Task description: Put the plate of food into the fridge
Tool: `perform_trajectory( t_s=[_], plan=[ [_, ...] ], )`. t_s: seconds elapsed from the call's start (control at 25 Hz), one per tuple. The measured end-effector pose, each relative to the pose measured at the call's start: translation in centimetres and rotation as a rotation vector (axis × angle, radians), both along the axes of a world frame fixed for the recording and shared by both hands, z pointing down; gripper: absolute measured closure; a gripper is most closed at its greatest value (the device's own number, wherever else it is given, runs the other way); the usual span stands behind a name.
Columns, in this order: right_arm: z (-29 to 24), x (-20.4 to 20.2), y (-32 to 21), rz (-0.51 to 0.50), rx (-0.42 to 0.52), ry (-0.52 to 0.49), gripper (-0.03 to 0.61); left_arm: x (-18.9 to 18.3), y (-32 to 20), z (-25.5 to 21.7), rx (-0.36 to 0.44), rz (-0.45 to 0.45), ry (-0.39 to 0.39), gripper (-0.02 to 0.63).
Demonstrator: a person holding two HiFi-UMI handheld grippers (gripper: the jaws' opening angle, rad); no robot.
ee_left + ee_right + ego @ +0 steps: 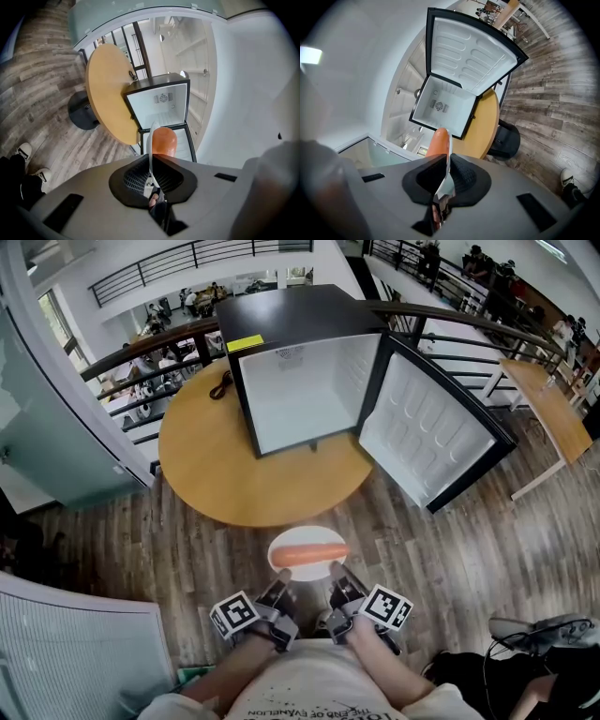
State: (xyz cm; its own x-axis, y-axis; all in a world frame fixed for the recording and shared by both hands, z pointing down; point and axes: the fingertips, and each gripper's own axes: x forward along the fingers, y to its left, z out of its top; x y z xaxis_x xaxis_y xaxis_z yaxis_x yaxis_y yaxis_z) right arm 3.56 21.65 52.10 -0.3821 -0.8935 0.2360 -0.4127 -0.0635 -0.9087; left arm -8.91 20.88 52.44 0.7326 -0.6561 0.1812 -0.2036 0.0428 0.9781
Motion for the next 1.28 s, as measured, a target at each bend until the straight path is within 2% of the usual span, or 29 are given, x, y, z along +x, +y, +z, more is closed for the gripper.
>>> perform_trajectory(
  t_s=[0.48,1.04,1.28],
  plan=[
    [0.6,-1.2,0.2,0.008,-0.029,-0.003,0.535,-1.1,0.0,0.4,0.001,0.015,0.012,0.577],
    [1.2,-5.1,0.4,0.066,-0.033,0.015,0.535,-5.0,-0.4,1.3,-0.029,0.073,0.007,0.577],
    [1.1,-5.8,-0.2,0.073,-0.031,0.016,0.535,-5.7,-1.1,1.5,-0.034,0.081,0.02,0.577]
  ],
)
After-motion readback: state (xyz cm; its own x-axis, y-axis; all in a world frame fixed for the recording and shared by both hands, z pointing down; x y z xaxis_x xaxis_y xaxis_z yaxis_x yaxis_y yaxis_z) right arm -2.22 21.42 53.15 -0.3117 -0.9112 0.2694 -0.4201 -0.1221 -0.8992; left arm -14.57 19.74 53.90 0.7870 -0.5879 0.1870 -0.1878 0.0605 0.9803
